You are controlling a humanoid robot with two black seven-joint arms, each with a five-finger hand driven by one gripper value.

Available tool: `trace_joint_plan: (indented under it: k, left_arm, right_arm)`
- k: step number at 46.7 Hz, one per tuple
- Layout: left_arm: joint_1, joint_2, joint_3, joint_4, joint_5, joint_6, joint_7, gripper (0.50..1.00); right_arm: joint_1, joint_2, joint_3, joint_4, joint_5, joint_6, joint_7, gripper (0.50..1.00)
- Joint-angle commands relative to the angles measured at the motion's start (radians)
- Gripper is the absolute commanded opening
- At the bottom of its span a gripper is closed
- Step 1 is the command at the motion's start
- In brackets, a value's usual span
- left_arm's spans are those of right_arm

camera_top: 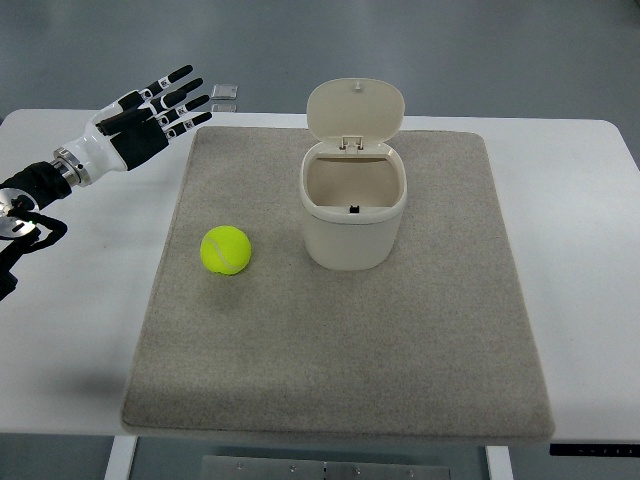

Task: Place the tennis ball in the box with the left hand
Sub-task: 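Move the left hand forward above the mat toward the tennis ball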

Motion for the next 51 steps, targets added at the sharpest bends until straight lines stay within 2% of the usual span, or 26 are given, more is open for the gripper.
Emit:
trace_joint_plan:
  k: [1, 27, 41, 45, 51]
  left_arm:
    - [0.001, 0.000, 0.000, -0.008, 0.002, 0.000, 0.002, 0.999]
    - [-0.011, -0.003, -0.004, -0.008, -0.006, -0.017, 0.000, 0.999]
    - [-0.006, 0.012, -0.024, 0.002, 0.020, -0.017, -0.025, 0.999]
    - [-0.012, 0.035, -0.023, 0.001, 0.087, -0.017, -0.026, 0.999]
    - [-0.046, 0.075, -0.026, -0.005, 0.316, -0.017, -0.046, 0.999]
  right_arm:
    - [0.000, 0.000, 0.000, 0.000, 0.000, 0.000, 0.000, 0.903]
    - [0.000, 0.000, 0.000, 0.000, 0.000, 0.000, 0.000, 0.903]
    - [0.000, 0.000, 0.000, 0.000, 0.000, 0.000, 0.000, 0.903]
    - [0.000, 0.000, 0.000, 0.000, 0.000, 0.000, 0.000, 0.901]
    - [0.000, 0.000, 0.000, 0.000, 0.000, 0.000, 0.000, 0.901]
